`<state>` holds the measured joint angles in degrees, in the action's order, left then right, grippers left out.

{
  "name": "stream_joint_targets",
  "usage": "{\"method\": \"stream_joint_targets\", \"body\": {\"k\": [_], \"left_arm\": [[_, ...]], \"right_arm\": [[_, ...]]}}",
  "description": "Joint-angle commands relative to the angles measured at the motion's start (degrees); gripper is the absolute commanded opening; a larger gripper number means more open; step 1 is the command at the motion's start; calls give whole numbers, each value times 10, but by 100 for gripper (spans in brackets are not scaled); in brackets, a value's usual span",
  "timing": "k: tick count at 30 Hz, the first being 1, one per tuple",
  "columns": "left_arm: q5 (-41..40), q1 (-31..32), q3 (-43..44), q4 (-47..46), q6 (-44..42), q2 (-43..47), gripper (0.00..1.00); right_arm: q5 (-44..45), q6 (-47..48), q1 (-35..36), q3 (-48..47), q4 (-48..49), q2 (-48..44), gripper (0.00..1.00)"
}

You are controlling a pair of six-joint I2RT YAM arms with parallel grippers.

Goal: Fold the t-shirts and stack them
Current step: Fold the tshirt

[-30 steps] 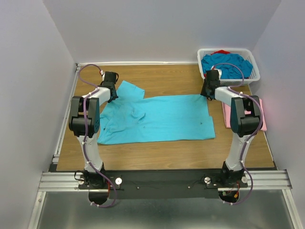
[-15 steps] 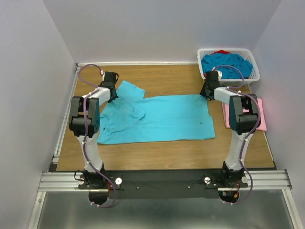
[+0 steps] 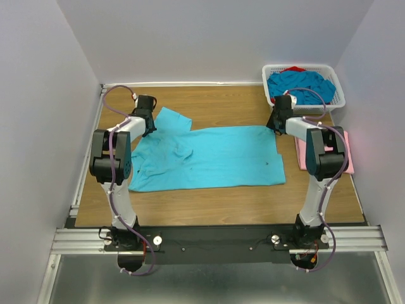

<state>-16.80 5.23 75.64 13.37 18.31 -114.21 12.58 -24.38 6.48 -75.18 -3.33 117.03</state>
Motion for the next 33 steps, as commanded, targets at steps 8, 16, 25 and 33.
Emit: {"method": "stream_joint_targets", "body": {"k": [8,16,25,33], "left_arm": [[62,-5,-11,3,-6,70,0],[63,-5,-31,-17,-15,104,0],[59,-6,-87,-11,-12,159,0],[55,-5,-143,-11,-6,205,0]], "right_arm": [[12,31,-31,55,-9,-93,1],[-29,34,-34,74,-10,-125,1],[-32,28,-34,142,-10,-196,1],[-11,21,-45,208,-12,-249,1]]}}
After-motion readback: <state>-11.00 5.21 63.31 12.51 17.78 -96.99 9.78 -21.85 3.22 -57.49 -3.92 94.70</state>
